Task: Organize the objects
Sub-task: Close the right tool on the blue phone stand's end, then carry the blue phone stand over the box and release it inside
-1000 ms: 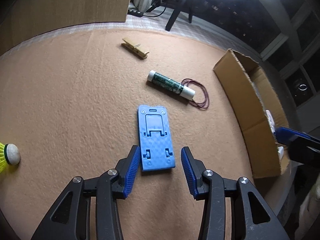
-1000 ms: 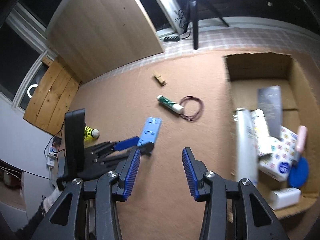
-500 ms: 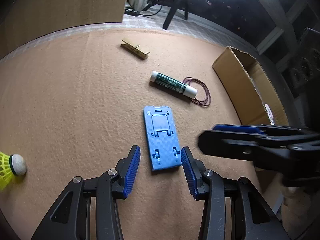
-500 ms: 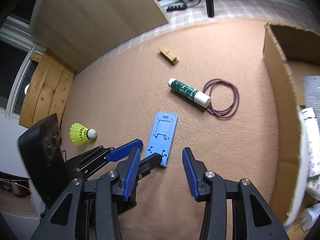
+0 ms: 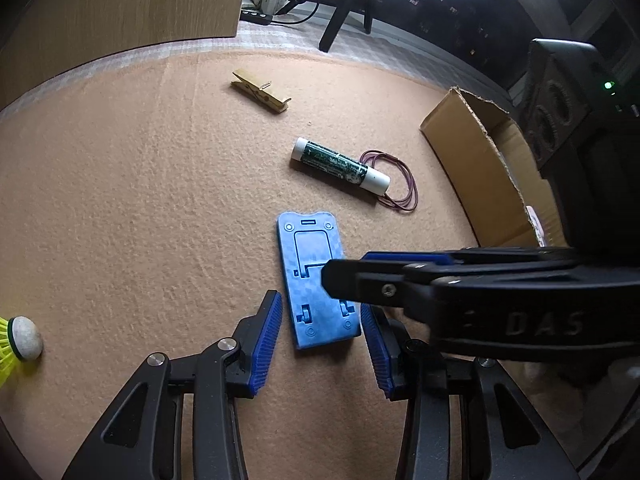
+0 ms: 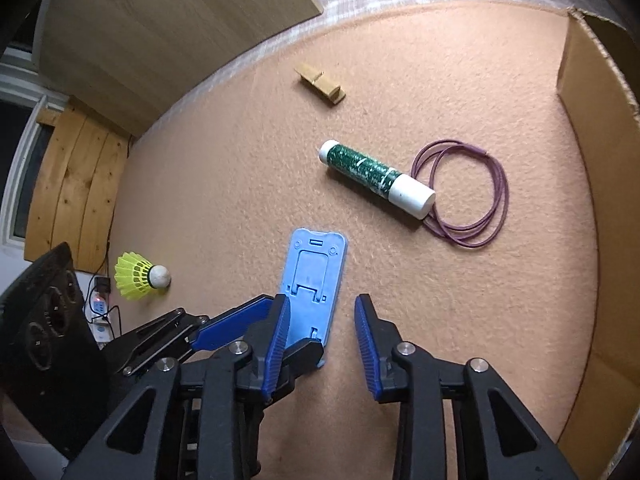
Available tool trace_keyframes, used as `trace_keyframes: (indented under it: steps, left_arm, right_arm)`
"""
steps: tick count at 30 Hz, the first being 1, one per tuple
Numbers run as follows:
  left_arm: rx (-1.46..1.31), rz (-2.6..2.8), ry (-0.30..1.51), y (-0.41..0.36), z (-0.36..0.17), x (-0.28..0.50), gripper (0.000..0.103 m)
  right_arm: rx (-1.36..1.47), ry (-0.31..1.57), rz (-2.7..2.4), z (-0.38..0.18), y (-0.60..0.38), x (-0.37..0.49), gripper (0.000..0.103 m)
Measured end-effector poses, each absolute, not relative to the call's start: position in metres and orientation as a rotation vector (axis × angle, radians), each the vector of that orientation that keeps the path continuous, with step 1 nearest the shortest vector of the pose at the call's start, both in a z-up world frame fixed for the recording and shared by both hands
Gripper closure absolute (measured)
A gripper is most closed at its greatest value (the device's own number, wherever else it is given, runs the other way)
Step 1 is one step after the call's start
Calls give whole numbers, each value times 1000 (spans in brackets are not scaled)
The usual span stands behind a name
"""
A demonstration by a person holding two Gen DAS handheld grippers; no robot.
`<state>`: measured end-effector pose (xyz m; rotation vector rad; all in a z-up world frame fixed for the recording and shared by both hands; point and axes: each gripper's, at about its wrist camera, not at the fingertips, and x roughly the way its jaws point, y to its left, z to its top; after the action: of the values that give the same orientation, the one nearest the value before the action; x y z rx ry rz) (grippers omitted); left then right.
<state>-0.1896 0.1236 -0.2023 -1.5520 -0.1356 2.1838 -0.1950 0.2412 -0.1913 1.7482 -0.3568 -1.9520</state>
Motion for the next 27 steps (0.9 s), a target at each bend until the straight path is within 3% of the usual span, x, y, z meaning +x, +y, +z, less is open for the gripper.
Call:
trace_keyframes:
  steps: [4, 17, 27]
  left_arm:
    - [-1546, 2179, -148, 123, -204, -189, 68]
    - [-1489, 2216, -156, 122, -186, -180, 70]
    - [-1381, 2210, -109, 165, -150, -170, 70]
  right_arm:
    - [1747, -338, -1945, -193, 237, -195, 84]
    - [1674, -300, -2009, -168, 242, -183, 84]
    - [1579, -322, -2108, -128, 288, -169, 84]
